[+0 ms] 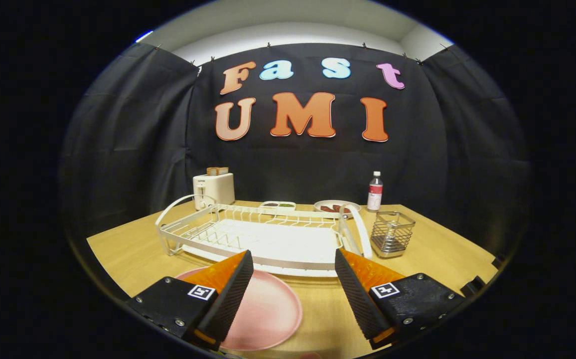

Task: Take the plate from the dish rack, then take the spoon from the basket and place it into the plate.

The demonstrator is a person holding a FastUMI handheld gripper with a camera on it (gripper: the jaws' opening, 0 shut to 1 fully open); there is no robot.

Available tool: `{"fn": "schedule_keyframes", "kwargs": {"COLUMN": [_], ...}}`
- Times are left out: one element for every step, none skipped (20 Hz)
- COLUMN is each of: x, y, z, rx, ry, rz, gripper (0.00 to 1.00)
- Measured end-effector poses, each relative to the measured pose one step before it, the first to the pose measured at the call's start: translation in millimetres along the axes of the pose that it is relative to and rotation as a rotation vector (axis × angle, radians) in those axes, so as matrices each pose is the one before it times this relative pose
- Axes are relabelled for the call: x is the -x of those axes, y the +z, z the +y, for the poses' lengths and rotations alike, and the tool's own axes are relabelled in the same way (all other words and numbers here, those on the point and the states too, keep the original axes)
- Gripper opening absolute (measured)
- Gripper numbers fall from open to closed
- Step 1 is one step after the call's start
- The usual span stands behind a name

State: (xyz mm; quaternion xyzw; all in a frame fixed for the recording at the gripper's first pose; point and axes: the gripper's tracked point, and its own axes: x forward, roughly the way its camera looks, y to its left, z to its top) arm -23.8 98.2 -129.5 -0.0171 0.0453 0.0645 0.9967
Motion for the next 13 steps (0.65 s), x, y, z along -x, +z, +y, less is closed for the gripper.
{"fn": "schedule_keyframes", "kwargs": {"x": [0.39,1.29,0.14,0.44,0.71,-0.2,0.3,0.51,-0.11,-0.82,-0.58,0.3,-0.12], "y": [3.5,3.72,3.35,2.83,4.11,5.4,6.65,6.41,6.26,5.29,4.56,2.57,2.22], "z": [-12.34,-11.93,-12.34,-11.91,-11.16,-9.85,-10.81,-10.5,-10.73,-9.21,-6.99,-6.45,-6.28], "rx": [0.00247,0.00383,0.00522,0.00238,-0.0027,-0.00433,-0.00243,0.00359,0.0061,0.0012,-0.00331,-0.00546,-0.00733], "ry": [-0.01443,-0.01496,-0.01645,-0.01551,-0.01123,-0.01111,-0.01294,-0.01381,-0.01519,-0.01272,-0.00613,-0.00582,-0.00743], "rz": [-0.00288,-0.00506,-0.00395,-0.00183,-0.00117,-0.00396,-0.00988,-0.01274,-0.00965,-0.00774,-0.00543,-0.00019,0.00107], "gripper": [0.98,0.98,0.98,0.98,0.98,0.98,0.98,0.98,0.98,0.98,0.98,0.98,0.98]}}
